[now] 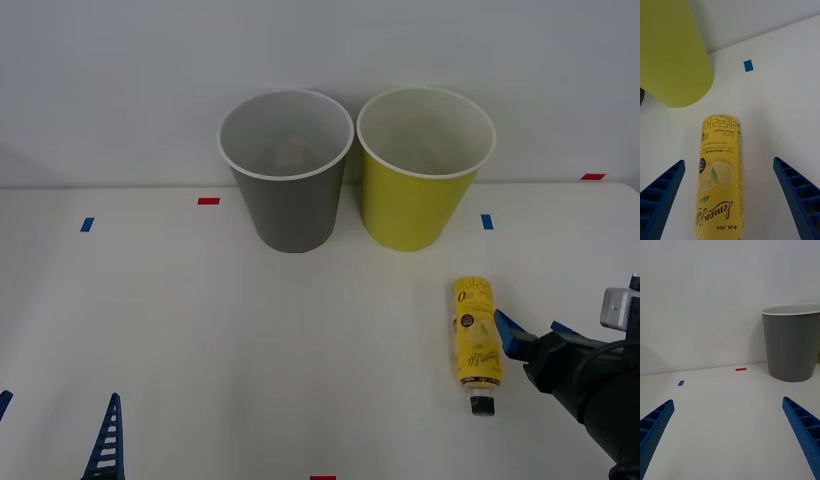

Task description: Put cans in the gray bin and PET bottles in the light green bin.

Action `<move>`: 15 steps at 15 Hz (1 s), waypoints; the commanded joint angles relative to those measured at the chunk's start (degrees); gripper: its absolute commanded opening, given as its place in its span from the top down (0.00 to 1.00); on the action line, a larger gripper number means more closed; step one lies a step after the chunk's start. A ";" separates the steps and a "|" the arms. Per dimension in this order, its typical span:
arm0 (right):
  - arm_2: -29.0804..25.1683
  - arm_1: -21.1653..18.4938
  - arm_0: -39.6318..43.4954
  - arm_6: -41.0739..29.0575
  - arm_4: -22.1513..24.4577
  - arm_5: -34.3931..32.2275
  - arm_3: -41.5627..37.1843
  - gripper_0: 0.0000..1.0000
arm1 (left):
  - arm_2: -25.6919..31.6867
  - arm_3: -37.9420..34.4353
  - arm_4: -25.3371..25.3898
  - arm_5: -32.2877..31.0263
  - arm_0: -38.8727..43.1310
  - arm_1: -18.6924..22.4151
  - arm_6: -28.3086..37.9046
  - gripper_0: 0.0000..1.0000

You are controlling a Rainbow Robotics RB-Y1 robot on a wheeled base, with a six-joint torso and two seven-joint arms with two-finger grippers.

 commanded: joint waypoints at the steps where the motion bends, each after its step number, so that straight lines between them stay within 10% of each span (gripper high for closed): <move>1: 3.73 -2.17 -7.06 -0.85 -0.22 10.32 0.01 0.19 | 0.00 0.00 0.00 0.00 0.00 0.00 0.00 0.00; 15: 8.21 -6.65 -31.67 -1.55 -17.98 25.52 13.99 0.21 | 0.00 0.00 0.00 0.00 0.00 0.00 0.00 0.00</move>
